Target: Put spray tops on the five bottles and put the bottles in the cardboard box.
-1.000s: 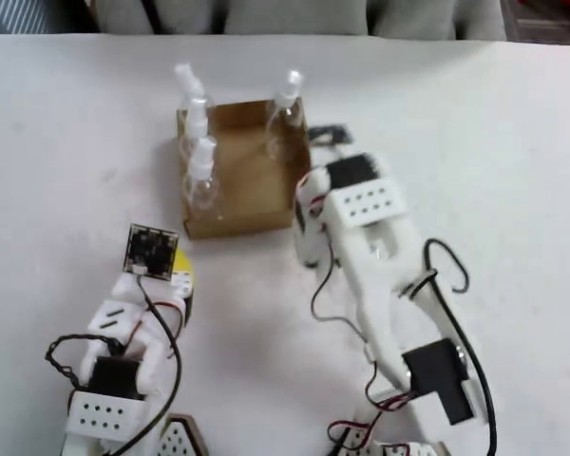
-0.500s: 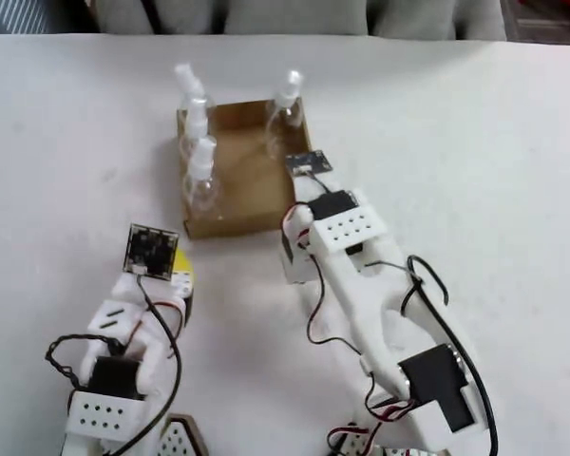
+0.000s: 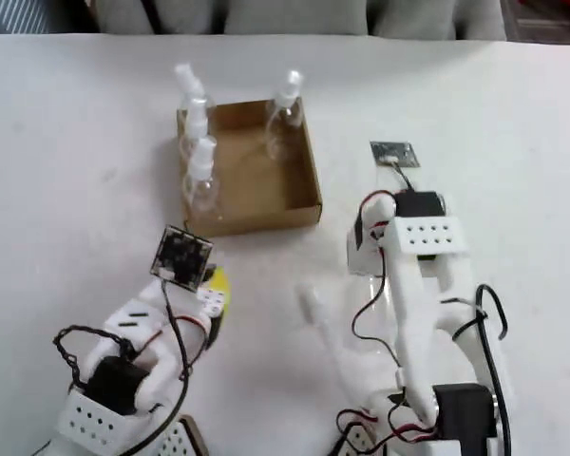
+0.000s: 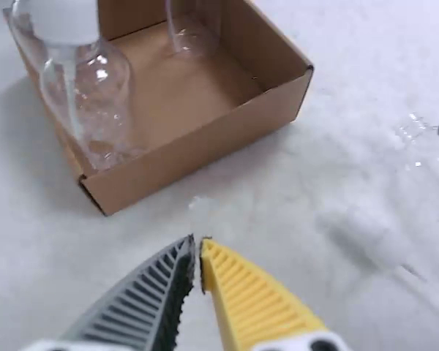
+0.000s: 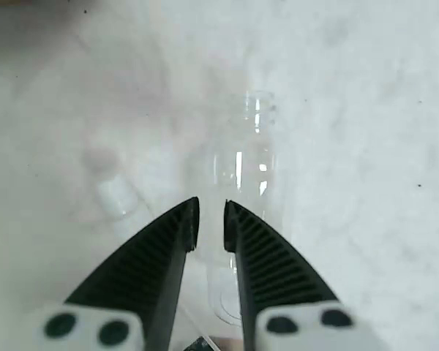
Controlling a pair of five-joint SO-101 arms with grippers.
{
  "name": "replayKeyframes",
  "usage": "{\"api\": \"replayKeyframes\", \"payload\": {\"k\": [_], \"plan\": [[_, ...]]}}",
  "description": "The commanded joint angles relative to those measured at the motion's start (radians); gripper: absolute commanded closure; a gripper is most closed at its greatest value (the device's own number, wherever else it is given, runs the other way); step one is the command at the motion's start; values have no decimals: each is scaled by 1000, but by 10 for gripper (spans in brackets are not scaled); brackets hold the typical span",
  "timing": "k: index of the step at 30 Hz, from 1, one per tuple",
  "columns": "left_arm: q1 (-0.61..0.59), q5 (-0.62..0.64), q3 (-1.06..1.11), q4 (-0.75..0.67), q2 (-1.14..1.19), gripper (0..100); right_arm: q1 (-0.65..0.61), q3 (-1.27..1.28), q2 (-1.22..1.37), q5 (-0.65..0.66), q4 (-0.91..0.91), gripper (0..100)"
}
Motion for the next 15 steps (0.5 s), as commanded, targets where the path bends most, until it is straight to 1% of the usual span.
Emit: {"api": "replayKeyframes", "payload": {"k": [1, 4, 6, 8, 10, 12, 15], "plan": [[136, 66, -173, 6, 176, 976, 68, 3, -39, 14, -35, 978], [274, 176, -259, -8, 394, 976, 128, 29, -39, 15, -96, 976], [352, 273, -296, -75, 530, 976, 142, 46, -39, 18, -117, 974], [409, 430, -319, -155, 648, 976, 142, 52, -39, 20, -122, 974], [450, 557, -331, -213, 742, 976, 140, 52, -39, 17, -122, 974], [469, 609, -333, -281, 811, 976, 139, 52, -39, 17, -124, 974], [463, 617, -325, -417, 894, 976, 139, 61, -39, 18, -151, 974]]}}
